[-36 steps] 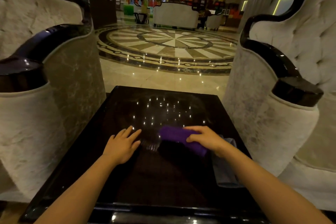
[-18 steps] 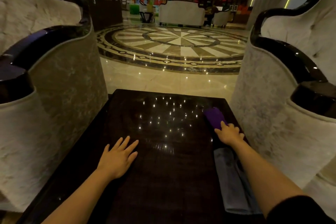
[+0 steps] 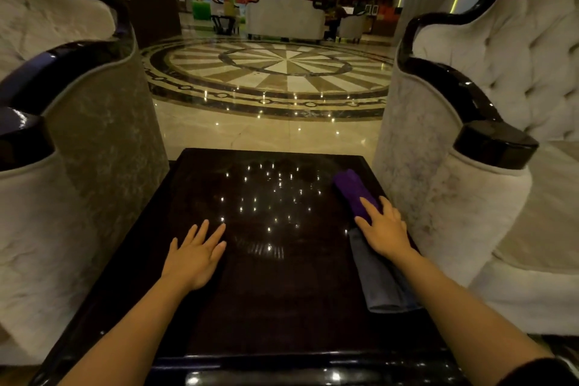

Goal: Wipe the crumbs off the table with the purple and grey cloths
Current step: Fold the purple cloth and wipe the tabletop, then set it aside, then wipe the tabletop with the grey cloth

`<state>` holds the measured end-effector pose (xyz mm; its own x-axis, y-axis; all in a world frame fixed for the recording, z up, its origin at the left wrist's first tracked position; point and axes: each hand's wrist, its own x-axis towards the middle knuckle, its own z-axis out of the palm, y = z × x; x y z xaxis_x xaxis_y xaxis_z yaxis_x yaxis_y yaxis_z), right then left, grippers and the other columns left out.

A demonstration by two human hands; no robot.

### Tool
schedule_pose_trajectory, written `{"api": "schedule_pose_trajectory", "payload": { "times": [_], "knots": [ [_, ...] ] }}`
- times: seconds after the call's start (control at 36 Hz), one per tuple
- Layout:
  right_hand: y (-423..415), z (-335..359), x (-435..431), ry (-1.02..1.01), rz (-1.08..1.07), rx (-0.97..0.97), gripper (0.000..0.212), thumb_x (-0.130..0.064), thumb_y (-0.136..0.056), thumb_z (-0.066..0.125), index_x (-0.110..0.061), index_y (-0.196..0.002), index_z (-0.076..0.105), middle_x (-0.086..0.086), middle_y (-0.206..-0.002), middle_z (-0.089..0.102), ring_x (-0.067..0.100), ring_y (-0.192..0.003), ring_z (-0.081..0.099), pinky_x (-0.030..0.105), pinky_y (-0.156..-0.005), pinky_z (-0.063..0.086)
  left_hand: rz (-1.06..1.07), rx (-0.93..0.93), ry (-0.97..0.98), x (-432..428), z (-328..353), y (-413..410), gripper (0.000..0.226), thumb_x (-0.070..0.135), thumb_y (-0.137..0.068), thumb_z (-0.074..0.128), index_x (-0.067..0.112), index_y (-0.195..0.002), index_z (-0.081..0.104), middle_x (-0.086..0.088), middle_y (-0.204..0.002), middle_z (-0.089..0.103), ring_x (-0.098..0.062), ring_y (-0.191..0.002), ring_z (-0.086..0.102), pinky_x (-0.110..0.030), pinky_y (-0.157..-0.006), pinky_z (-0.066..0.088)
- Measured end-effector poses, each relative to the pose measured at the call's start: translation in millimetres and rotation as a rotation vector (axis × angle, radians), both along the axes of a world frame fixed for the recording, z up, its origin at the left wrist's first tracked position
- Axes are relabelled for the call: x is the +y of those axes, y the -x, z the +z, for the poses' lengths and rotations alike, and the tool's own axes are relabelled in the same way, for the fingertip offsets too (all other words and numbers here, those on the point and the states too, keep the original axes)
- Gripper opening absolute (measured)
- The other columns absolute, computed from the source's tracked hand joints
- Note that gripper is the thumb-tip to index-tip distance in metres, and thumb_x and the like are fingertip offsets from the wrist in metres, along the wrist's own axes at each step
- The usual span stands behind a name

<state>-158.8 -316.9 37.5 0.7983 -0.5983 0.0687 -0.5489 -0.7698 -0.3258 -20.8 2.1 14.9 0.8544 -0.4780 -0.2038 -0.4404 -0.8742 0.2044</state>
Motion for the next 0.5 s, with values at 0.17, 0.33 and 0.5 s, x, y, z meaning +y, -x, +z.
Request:
{"api": "schedule_pose_trajectory", "payload": {
  "times": [0.17, 0.33, 0.5],
  "knots": [
    [28, -8, 17, -0.022, -0.035, 0.042, 0.057, -0.051, -0.091, 0.037, -0.036, -0.142, 0.016, 0.018, -0.155, 0.000, 0.039, -0.139, 0.012, 0.049, -0.111, 0.021, 0.024, -0.017, -0.014, 42, -4, 12, 0.052, 0.045, -0.096, 0.015, 0.035, -0.144, -0.002, -0.002, -0.157, -0.006, -0.022, -0.145, -0.005, -0.048, -0.117, 0.006],
    [47, -22, 37, -0.149, -0.085, 0.122, 0.071, -0.062, -0.087, 0.033, -0.034, -0.143, 0.002, 0.024, -0.153, -0.009, 0.039, -0.141, 0.001, 0.048, -0.114, 0.012, 0.044, -0.032, -0.018, 75, -13, 24, 0.051, 0.043, -0.097, 0.016, 0.034, -0.144, -0.001, -0.004, -0.158, -0.004, -0.022, -0.145, -0.003, -0.047, -0.117, 0.006],
    [50, -21, 45, -0.185, -0.086, 0.171, 0.081, -0.064, -0.084, 0.038, -0.027, -0.144, -0.003, 0.021, -0.154, -0.008, 0.035, -0.142, -0.003, 0.048, -0.116, 0.008, 0.025, -0.061, 0.002, 81, -20, 28, 0.051, 0.042, -0.097, 0.018, 0.033, -0.145, 0.003, -0.004, -0.158, -0.001, -0.022, -0.145, -0.004, -0.046, -0.117, 0.005]
  ]
}}
